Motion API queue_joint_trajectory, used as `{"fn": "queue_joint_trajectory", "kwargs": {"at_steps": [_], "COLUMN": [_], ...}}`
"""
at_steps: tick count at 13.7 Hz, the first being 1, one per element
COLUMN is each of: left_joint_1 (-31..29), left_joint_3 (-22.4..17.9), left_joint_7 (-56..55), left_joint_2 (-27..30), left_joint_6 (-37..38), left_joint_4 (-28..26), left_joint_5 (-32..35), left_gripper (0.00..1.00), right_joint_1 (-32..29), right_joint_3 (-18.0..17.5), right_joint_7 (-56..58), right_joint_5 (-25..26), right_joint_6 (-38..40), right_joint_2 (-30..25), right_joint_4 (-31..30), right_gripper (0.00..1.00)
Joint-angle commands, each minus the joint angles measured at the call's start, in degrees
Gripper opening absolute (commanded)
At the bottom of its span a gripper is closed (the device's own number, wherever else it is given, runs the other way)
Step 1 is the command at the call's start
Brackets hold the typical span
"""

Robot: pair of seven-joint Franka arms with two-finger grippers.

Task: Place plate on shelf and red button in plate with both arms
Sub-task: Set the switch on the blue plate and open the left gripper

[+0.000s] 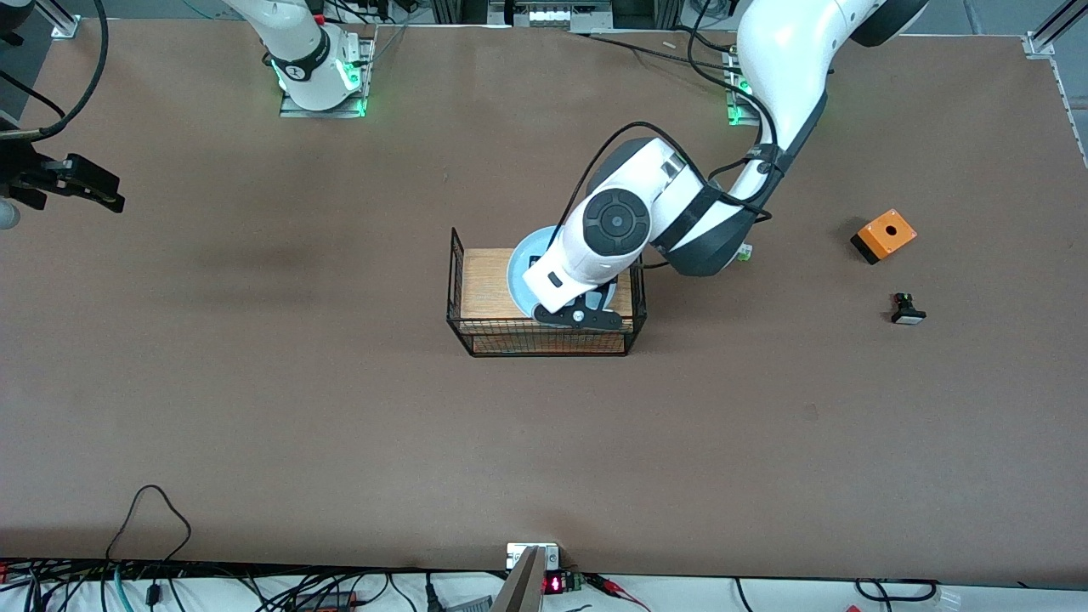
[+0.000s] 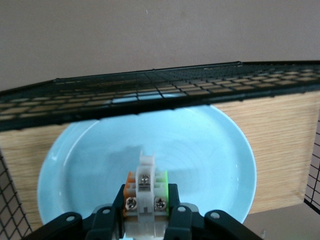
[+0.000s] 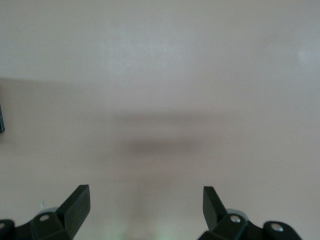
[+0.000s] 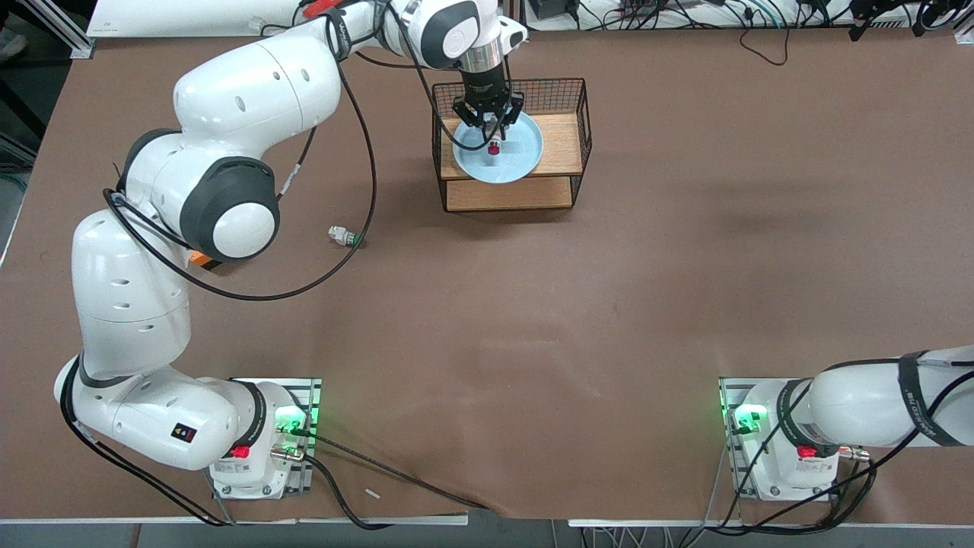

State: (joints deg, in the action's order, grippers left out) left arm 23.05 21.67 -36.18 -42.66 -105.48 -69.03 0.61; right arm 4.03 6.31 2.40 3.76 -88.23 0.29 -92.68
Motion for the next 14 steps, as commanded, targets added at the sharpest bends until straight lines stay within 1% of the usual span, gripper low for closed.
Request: {"fn": "queue_joint_trajectory", "kwargs": {"at_steps": [1, 4, 5, 6, 7, 8, 10, 11, 12, 13, 14], "left_joint_1": [1.0, 0.7, 0.3, -0.5, -2.1, -4.1, -8.5, -10.1, -12.9, -15.6, -16.8], "left_joint_3": [-0.6, -0.6, -0.7, -0.9, -1.2, -1.2, -0.8, -1.2, -0.8, -1.1, -1.2], "left_joint_7": [-0.8, -1.0, -1.0, -0.9, -0.5, -0.3, 0.4, 2.4, 5.8, 10.3, 14.5], "left_joint_2": [0.9, 2.6, 4.2, 6.1, 8.6, 10.8, 14.4, 14.9, 15.4, 15.8, 16.7], "left_joint_6": [0.4, 1.0, 1.6, 3.9, 6.7, 8.6, 14.4, 16.2, 16.6, 16.6, 17.4], "left_joint_4": [0.2, 0.5, 0.4, 0.5, 0.5, 0.5, 0.5, 0.5, 0.5, 0.6, 0.6], "left_joint_5": [1.7, 1.9, 2.0, 2.0, 2.2, 2.5, 6.6, 8.5, 10.5, 10.9, 10.9], "left_gripper": [1.00, 1.00, 1.00, 1.00, 1.00, 1.00, 1.00, 1.00, 1.00, 1.00, 1.00], "right_joint_1": [1.8, 1.8, 1.8, 1.5, 1.5, 1.3, 1.4, 1.4, 1.4, 1.3, 1.5], "right_joint_3": [0.8, 0.8, 0.8, 0.8, 0.9, 0.9, 0.9, 1.0, 1.0, 0.9, 1.0], "right_joint_7": [-0.4, -0.9, -0.8, -0.4, -0.3, -0.3, -0.3, -0.3, -0.3, -0.3, -0.4], "right_joint_5": [-1.0, -1.0, -1.0, -1.0, -1.6, -2.6, -2.9, -2.9, -2.9, -2.9, -2.9], "right_joint_6": [3.1, 2.4, 2.5, 2.9, 3.1, 3.1, 3.1, 3.1, 3.1, 3.1, 3.1], "right_joint_2": [-0.7, 0.6, 2.4, 3.9, 4.9, 4.9, 4.9, 4.9, 5.0, 5.0, 4.9], "right_joint_4": [-0.9, 1.4, 3.9, 6.4, 7.9, 8.0, 8.0, 8.0, 8.0, 8.0, 8.0], "right_gripper": [1.00, 1.00, 1.00, 1.00, 1.00, 1.00, 1.00, 1.00, 1.00, 1.00, 1.00]}}
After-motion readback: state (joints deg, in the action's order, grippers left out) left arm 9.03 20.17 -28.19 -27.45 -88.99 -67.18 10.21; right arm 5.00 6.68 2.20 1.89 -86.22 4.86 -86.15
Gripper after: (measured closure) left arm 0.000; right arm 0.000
